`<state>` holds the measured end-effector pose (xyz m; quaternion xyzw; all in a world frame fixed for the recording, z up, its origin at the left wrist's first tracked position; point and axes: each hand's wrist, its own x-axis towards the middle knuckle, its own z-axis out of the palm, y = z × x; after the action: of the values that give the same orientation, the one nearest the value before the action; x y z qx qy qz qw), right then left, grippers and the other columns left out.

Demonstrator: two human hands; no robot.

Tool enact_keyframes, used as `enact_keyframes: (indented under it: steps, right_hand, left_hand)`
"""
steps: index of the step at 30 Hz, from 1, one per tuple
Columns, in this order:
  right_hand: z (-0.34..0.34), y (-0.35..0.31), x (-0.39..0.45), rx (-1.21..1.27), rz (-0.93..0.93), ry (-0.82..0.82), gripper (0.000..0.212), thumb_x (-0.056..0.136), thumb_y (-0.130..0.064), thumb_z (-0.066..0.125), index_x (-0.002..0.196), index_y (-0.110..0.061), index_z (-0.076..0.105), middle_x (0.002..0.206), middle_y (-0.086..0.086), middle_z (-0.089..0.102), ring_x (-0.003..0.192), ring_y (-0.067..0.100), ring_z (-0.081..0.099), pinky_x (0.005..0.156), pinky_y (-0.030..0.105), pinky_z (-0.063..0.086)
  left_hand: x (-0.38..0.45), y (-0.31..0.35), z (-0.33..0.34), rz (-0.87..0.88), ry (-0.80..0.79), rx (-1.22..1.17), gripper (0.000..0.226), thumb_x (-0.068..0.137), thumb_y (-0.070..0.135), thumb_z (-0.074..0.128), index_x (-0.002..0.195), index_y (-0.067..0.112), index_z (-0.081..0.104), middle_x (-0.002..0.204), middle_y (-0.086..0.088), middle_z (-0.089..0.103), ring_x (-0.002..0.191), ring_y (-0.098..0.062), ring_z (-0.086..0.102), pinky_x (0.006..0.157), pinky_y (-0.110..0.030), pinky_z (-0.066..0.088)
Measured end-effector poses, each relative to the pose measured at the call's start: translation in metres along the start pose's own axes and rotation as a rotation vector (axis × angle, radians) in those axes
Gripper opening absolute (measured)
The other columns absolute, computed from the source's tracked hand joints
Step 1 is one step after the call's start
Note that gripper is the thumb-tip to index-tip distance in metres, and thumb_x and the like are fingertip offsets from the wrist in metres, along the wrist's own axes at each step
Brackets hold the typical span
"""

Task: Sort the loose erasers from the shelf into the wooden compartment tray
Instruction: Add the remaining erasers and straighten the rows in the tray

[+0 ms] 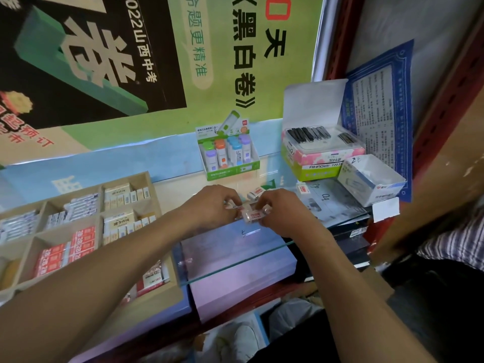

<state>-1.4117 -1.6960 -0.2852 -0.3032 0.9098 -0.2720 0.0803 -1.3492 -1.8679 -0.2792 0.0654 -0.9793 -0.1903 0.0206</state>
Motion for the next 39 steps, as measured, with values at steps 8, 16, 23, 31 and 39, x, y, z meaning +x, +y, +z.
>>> enact_keyframes:
  steps: [8, 16, 23, 31, 39]
  right_hand:
    - [-0.003, 0.000, -0.003, 0.053, -0.064, 0.078, 0.035, 0.084, -0.002, 0.057, 0.118, -0.007, 0.064, 0.110, 0.010, 0.064, 0.095, 0.018, 0.059, 0.077, 0.022, 0.044]
    - [0.006, -0.012, -0.001, -0.052, -0.207, -0.122, 0.029, 0.084, -0.011, 0.066, 0.110, -0.025, 0.070, 0.101, 0.002, 0.060, 0.096, 0.022, 0.058, 0.078, 0.025, 0.044]
    - [0.013, -0.027, -0.002, -0.039, -0.208, -0.052, 0.033, 0.080, -0.012, 0.070, 0.111, -0.023, 0.071, 0.106, 0.005, 0.068, 0.095, 0.020, 0.061, 0.081, 0.026, 0.048]
    - [0.012, -0.072, -0.012, 0.279, -0.413, 0.151, 0.020, 0.077, -0.011, 0.078, 0.096, -0.012, 0.070, 0.091, 0.003, 0.070, 0.082, 0.018, 0.065, 0.078, 0.041, 0.055]
    - [0.035, -0.125, -0.025, 0.365, -0.572, 0.012, 0.027, 0.077, -0.010, 0.077, 0.101, -0.017, 0.069, 0.096, -0.005, 0.067, 0.085, 0.006, 0.062, 0.071, 0.015, 0.053]
  left_hand:
    - [-0.016, -0.019, -0.016, -0.028, -0.053, 0.087, 0.020, 0.085, 0.033, 0.064, 0.104, 0.029, 0.067, 0.112, 0.003, 0.066, 0.100, -0.017, 0.058, 0.086, -0.029, 0.046]
    - [-0.035, -0.024, -0.023, -0.010, -0.064, 0.071, 0.026, 0.089, 0.028, 0.064, 0.115, 0.025, 0.066, 0.108, 0.004, 0.058, 0.106, -0.016, 0.053, 0.086, -0.023, 0.038]
    - [-0.043, -0.026, -0.022, 0.002, 0.023, 0.058, 0.029, 0.084, 0.030, 0.069, 0.112, 0.025, 0.064, 0.121, -0.001, 0.057, 0.116, -0.020, 0.050, 0.100, -0.037, 0.041]
    - [-0.081, -0.011, -0.056, -0.306, 0.114, -0.830, 0.014, 0.083, 0.017, 0.075, 0.088, 0.008, 0.066, 0.088, -0.019, 0.073, 0.084, -0.032, 0.069, 0.087, -0.052, 0.053]
    - [-0.144, -0.038, -0.078, -0.324, 0.329, -0.881, 0.023, 0.078, 0.001, 0.072, 0.090, 0.016, 0.060, 0.087, -0.017, 0.072, 0.073, -0.027, 0.068, 0.073, -0.035, 0.056]
